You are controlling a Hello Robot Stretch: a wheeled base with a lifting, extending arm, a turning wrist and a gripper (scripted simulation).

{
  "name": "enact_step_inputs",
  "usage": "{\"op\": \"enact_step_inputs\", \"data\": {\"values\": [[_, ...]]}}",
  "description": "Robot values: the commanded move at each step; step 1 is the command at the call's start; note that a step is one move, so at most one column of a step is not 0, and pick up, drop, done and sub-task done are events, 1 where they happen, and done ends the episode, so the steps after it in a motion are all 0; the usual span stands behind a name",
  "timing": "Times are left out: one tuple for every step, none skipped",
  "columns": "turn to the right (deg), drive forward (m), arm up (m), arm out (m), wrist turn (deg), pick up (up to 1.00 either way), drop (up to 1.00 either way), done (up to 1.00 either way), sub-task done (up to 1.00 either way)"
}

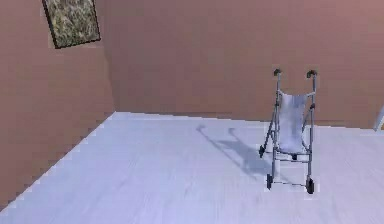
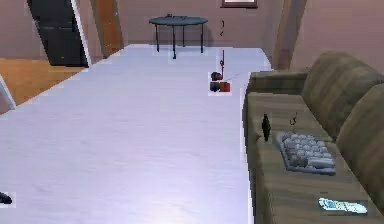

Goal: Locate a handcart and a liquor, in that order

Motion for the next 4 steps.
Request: {"op": "enact_step_inputs", "data": {"values": [[-36.0,0.00,0.00,0.00,0.0,0.00,0.00,0.00,0.00],[0.0,0.10,0.00,0.00,0.0,0.00,0.00,0.00,0.00],[45.0,0.00,0.00,0.00,0.0,0.00,0.00,0.00,0.00],[39.0,0.00,0.00,0.00,0.0,0.00,0.00,0.00,0.00]]}}
